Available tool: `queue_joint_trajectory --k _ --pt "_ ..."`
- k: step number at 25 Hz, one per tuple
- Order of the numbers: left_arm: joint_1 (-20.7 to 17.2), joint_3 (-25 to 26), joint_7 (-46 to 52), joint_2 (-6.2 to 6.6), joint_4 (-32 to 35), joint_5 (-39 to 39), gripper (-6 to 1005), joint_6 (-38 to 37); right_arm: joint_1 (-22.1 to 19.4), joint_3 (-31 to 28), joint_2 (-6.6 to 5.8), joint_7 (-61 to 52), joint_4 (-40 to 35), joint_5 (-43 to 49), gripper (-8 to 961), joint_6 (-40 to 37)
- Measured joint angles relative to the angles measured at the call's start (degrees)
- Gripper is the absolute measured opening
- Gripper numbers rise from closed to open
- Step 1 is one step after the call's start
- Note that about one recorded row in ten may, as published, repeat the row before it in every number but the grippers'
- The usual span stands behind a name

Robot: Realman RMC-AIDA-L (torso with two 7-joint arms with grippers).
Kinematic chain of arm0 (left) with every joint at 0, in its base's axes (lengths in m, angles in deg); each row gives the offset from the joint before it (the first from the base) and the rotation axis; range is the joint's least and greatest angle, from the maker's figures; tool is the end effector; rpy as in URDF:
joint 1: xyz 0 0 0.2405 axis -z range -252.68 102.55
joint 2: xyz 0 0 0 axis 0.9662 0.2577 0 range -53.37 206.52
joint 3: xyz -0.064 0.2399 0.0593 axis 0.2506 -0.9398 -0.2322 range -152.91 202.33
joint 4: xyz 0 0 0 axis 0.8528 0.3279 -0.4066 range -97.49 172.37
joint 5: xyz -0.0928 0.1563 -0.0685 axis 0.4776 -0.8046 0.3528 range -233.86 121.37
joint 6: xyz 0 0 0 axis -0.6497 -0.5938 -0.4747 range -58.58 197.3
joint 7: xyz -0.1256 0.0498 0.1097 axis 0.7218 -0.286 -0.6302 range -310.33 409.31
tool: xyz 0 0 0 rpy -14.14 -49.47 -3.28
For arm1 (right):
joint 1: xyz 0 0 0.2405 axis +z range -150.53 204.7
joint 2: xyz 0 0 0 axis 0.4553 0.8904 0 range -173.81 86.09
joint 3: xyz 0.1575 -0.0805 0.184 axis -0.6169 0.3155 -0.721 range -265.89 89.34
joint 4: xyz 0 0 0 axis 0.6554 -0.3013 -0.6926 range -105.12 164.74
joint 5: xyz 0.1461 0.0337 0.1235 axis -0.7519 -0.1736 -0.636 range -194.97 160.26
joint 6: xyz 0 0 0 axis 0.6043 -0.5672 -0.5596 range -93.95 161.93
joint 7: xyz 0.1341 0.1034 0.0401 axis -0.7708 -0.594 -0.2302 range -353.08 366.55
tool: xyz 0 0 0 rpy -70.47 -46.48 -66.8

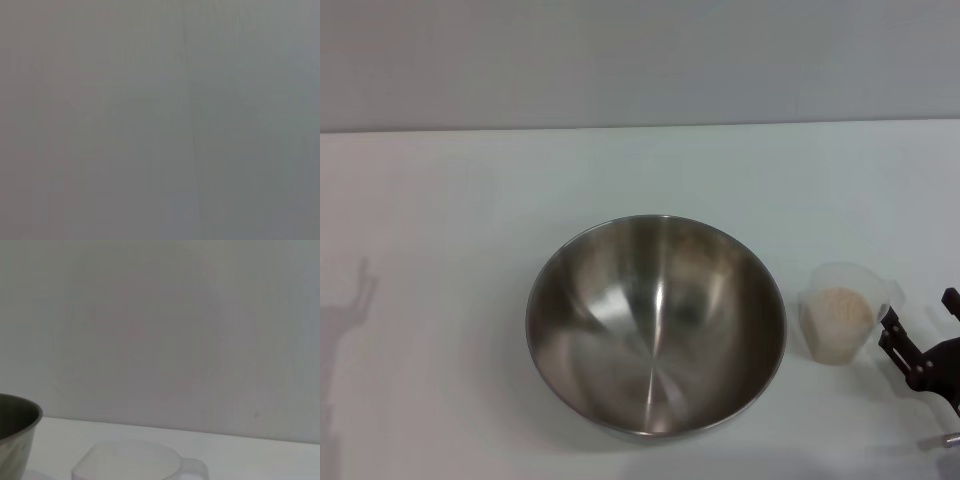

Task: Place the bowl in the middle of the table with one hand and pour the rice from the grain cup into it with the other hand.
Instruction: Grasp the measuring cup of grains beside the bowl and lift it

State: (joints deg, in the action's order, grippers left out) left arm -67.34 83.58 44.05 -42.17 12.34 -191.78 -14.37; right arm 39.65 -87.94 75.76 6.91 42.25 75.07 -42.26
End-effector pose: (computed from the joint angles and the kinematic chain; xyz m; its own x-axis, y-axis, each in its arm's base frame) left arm -0.3119 0.2802 0.0493 0.7241 -0.3437 0.5980 0.6634 0.1096 -0.7402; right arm 0.3455 0.2498 -0.0496 0.7651 -0.0737 -0.6397 -0.6403 -0.1926 -0.7436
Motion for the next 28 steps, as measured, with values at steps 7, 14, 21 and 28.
queue_joint_trajectory --k 7,14,21,28 --pt "-0.42 -0.07 0.04 0.0 0.14 0.0 861 -0.08 0.89 -0.24 -0.06 0.0 -0.13 -0.25 779 0.39" --pt "-0.45 -0.08 0.14 0.0 0.46 0.01 861 -0.12 1.76 -0.46 -0.09 0.0 -0.23 -0.3 778 1.02" --pt "-0.61 -0.08 0.15 0.0 0.75 -0.08 861 -0.13 2.12 -1.98 -0.09 -0.03 -0.23 -0.32 777 1.03" --pt "-0.6 -0.07 0.35 0.0 1.23 -0.07 861 -0.11 2.64 -3.03 -0.08 -0.23 -0.23 -0.39 778 2.02"
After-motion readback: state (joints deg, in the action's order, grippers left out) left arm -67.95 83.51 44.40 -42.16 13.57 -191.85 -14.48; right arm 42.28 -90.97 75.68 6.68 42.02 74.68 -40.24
